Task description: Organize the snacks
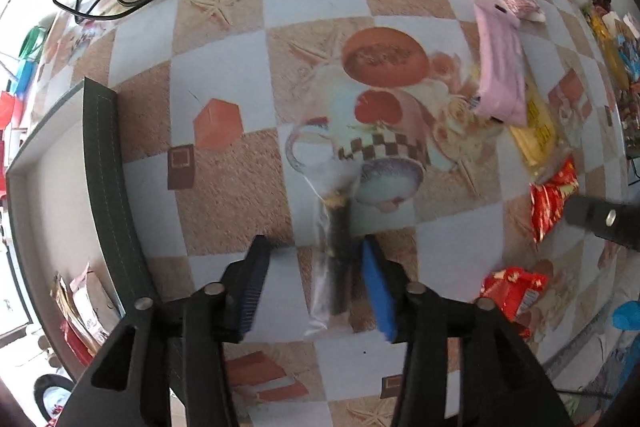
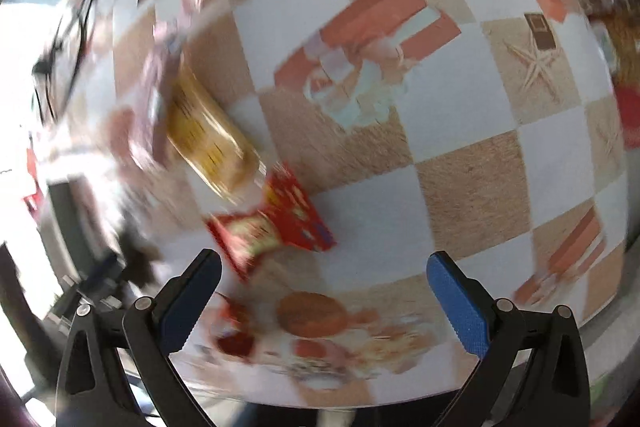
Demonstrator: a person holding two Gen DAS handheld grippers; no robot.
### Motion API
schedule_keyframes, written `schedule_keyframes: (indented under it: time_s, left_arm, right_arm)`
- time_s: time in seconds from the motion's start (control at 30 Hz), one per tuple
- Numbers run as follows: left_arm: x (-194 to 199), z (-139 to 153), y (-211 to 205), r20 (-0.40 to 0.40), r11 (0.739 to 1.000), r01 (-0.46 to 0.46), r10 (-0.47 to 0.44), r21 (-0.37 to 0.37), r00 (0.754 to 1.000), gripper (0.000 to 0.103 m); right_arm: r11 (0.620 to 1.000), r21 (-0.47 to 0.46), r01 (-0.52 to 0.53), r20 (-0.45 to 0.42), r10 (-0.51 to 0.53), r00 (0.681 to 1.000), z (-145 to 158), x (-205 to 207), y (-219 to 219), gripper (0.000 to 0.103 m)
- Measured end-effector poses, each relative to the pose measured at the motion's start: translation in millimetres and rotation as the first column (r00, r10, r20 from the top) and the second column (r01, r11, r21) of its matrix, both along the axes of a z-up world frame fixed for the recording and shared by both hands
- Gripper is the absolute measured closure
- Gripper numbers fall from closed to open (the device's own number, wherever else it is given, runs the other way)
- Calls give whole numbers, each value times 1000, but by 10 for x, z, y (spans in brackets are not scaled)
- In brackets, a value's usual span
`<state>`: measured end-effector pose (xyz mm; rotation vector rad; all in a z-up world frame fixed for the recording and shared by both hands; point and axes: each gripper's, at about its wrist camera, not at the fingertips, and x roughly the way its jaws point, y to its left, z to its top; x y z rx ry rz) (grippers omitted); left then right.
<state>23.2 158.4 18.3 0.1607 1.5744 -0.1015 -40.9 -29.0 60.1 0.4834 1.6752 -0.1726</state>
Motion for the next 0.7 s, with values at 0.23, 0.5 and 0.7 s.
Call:
schedule_keyframes:
  time_s: [0.23,0.5,0.7]
  left_arm:
    - [-90,13,120,-5,1000,-9,9,3,1000,42]
    - [-364,81,293,-31,999,-15,14,-44,999,81]
    - [-589,138,482,-37,995,-28,25,-99,999,87]
  right_arm:
    - [987,60,151,-54,-148,987,-155,79,43,23]
    - [996,57,69,-85,-64,994,-92,-19,206,79]
    - [999,40,1,-38,0,999,70,-252,244,80]
